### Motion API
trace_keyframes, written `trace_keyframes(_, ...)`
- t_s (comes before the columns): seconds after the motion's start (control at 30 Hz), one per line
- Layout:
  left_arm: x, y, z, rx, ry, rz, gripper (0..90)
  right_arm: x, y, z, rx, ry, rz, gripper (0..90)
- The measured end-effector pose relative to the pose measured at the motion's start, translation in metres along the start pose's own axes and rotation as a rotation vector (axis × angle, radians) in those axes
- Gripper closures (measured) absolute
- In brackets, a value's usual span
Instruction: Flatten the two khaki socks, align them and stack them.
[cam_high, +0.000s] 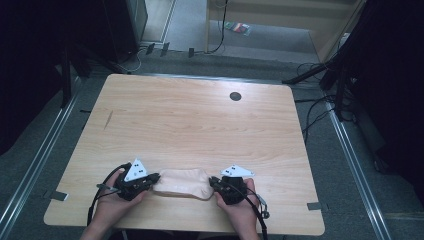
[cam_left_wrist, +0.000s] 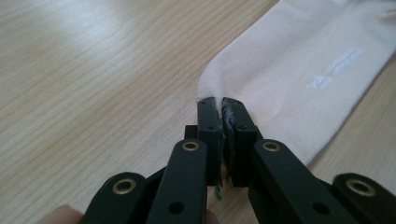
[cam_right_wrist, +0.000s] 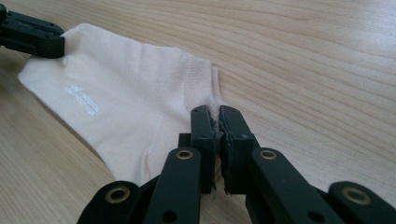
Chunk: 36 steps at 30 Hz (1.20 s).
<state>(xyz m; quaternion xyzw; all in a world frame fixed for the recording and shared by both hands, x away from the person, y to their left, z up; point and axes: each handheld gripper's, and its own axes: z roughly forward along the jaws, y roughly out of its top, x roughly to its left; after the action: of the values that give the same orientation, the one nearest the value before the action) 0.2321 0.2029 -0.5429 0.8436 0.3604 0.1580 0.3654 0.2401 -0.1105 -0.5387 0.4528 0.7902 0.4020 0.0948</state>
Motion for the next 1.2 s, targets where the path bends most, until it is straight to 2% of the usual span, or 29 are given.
trace_keyframes(0.37,0.005,-0.005,0.001,-0.022,-0.027,-0.035,87.1,0.001,-0.002,0.005,0.014,-0.019,-0.016,85.6)
trace_keyframes(0.57,0.005,-0.005,0.002,-0.025,-0.016,-0.061,87.8,0.0,-0.001,0.006,0.003,-0.043,-0.035,85.8)
trace_keyframes(0.7,0.003,-0.004,0.004,-0.036,-0.01,-0.096,87.9,-0.002,0.0,0.009,-0.007,-0.062,-0.037,85.8)
trace_keyframes(0.8,0.0,-0.004,0.006,-0.042,-0.005,-0.104,87.9,-0.006,0.003,0.012,-0.022,-0.07,-0.034,85.6)
trace_keyframes(0.87,0.001,-0.004,0.006,-0.04,-0.007,-0.111,87.3,-0.009,0.004,0.012,-0.027,-0.049,-0.014,81.2)
trace_keyframes(0.9,0.001,-0.004,0.006,-0.046,-0.006,-0.123,86.0,-0.01,0.005,0.011,-0.042,-0.041,0.003,75.3)
trace_keyframes(0.97,0.003,-0.004,0.005,-0.048,-0.027,-0.136,83.3,-0.009,0.006,0.003,-0.094,-0.061,0.024,68.3)
trace_keyframes(1.07,0.006,-0.002,0.001,-0.085,-0.049,-0.164,74.9,-0.003,0.01,-0.01,-0.185,-0.047,0.032,73.1)
trace_keyframes(1.13,0.007,0.0,-0.004,-0.126,-0.057,-0.181,66.6,0.003,0.012,-0.013,-0.202,-0.014,0.016,77.9)
trace_keyframes(1.2,0.008,0.003,-0.012,-0.184,-0.077,-0.201,66.8,0.009,0.012,-0.012,-0.19,0.018,0.006,82.6)
